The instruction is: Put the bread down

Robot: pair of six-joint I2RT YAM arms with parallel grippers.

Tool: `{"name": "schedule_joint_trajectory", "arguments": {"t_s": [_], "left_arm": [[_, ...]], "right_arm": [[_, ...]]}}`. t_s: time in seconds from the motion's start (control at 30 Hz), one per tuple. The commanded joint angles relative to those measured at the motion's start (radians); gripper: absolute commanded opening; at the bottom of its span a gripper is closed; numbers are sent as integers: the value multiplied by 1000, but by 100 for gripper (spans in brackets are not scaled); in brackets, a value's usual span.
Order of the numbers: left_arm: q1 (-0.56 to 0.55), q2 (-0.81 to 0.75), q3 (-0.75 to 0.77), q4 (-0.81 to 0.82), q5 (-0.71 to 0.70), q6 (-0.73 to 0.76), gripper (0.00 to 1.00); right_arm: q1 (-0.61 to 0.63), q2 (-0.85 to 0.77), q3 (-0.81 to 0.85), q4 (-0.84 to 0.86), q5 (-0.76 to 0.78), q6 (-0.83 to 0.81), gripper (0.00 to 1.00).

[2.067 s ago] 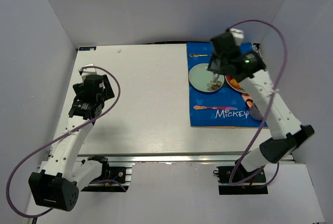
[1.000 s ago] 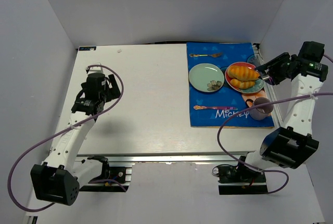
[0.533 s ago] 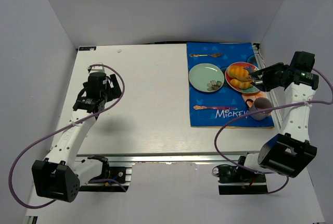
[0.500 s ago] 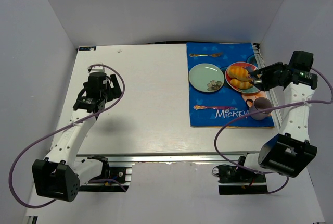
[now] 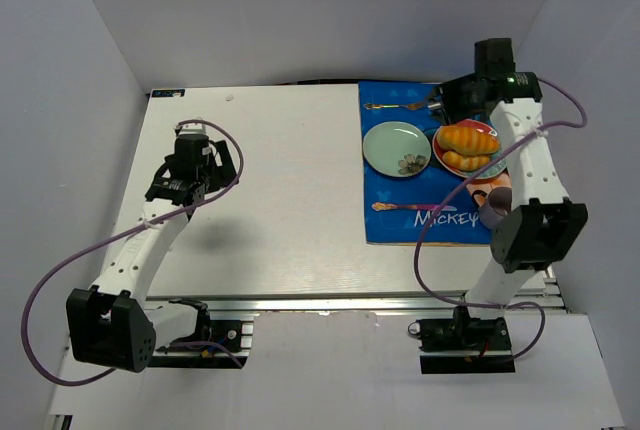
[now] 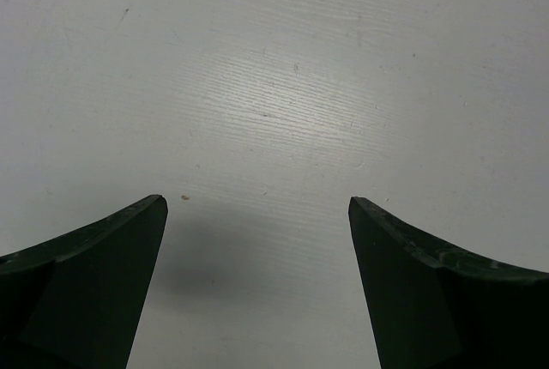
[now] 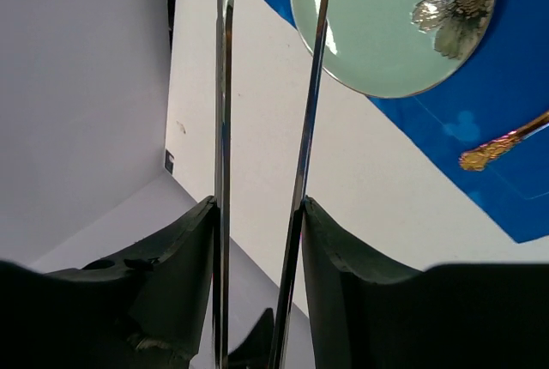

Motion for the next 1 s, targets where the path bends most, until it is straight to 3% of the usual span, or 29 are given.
{"name": "schedule_joint_trajectory", "arguments": {"t_s": [0.0, 0.33, 0.47, 0.97], "left_arm": [[0, -3, 41, -7, 7, -2, 98], [-11, -23, 54, -5, 4, 27, 98], [-37, -49, 43, -8, -14, 30, 98], [-103, -63, 32, -19, -47, 36, 98]], "right_arm": [[59, 46, 147, -135, 157, 114, 48], [128, 91, 201, -293, 287, 249, 48], [145, 149, 308, -361, 312, 286, 48], [165, 200, 302, -360, 356, 355, 49]]}}
